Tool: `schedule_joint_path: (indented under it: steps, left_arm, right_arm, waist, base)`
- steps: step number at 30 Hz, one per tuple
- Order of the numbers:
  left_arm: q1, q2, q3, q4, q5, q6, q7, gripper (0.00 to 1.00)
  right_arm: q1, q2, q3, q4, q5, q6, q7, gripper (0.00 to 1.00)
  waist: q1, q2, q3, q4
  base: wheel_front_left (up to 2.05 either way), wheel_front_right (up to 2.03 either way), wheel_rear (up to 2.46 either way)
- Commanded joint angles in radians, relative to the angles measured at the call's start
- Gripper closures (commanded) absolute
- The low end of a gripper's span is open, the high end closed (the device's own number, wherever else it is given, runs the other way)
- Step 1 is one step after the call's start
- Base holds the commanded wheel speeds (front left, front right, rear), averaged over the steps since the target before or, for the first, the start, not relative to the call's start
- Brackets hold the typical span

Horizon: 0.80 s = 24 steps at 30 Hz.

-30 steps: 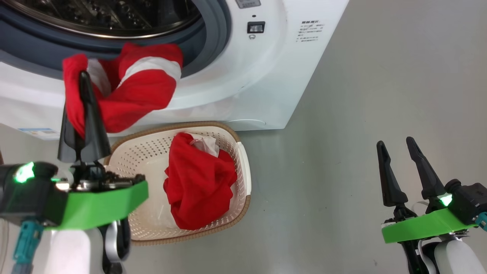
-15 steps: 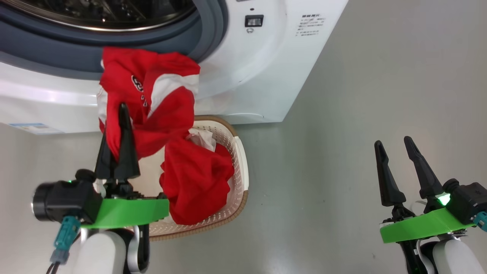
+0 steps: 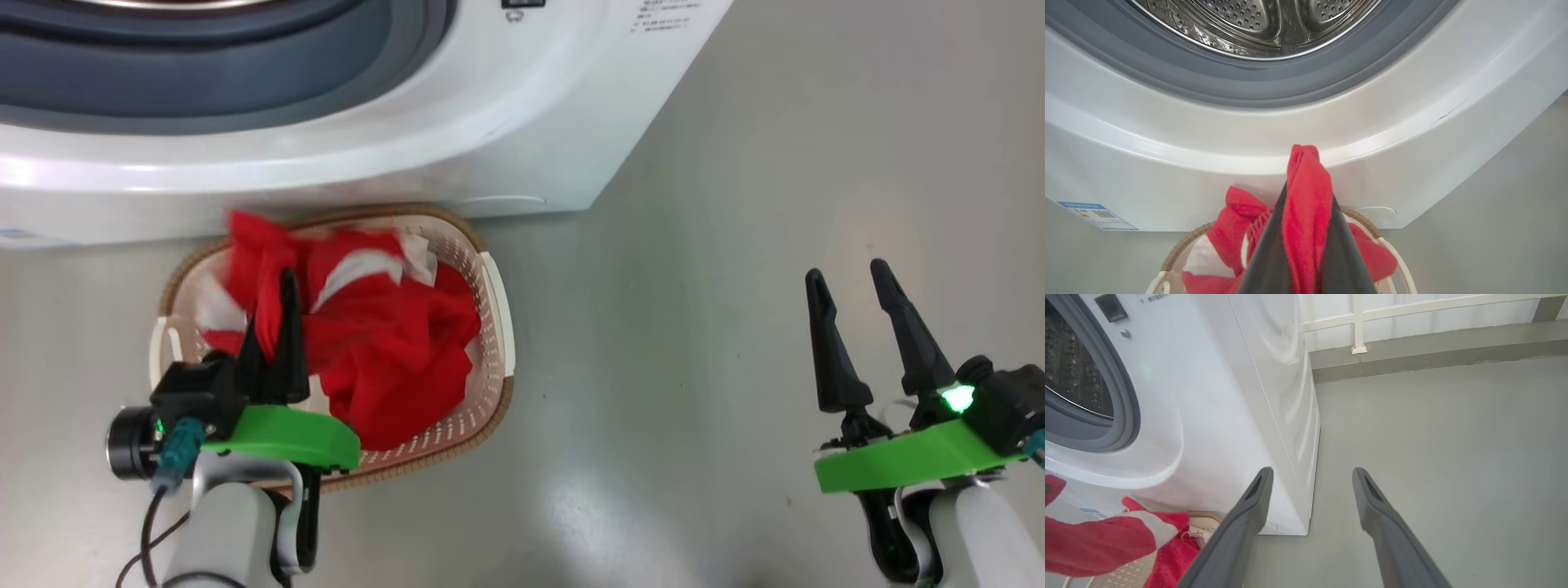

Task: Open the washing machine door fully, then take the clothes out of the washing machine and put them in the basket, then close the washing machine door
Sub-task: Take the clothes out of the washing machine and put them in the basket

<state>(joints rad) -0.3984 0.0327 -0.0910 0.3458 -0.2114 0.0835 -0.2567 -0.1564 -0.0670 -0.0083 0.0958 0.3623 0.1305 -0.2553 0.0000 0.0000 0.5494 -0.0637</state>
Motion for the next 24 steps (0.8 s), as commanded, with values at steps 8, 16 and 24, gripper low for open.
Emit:
schedule_joint_path:
  steps: [8,16,24]
  left_arm:
    - [-0.064,0.018,0.026,0.117,-0.006,-0.025,-0.005,1.00]
    - [-0.163,0.018,0.019,0.277,-0.001,-0.022,-0.005,1.00]
    - [-0.252,0.018,0.021,0.417,0.010,-0.021,-0.005,1.00]
  right_arm:
    - [-0.043,-0.006,0.021,-0.034,0.010,0.000,-0.006,0.00]
    - [-0.070,-0.012,0.022,-0.047,0.015,0.000,-0.006,0.00]
    - [-0.090,-0.013,0.033,-0.055,0.018,0.000,-0.006,0.00]
  waist:
    - [0.0000,0.0000,0.093,-0.025]
    - [0.0000,0.0000,0.180,-0.034]
    - [0.0000,0.0000,0.231,-0.044]
  base:
    - [0.00,0.00,0.00]
    - [0.00,0.00,0.00]
    - [0.00,0.00,0.00]
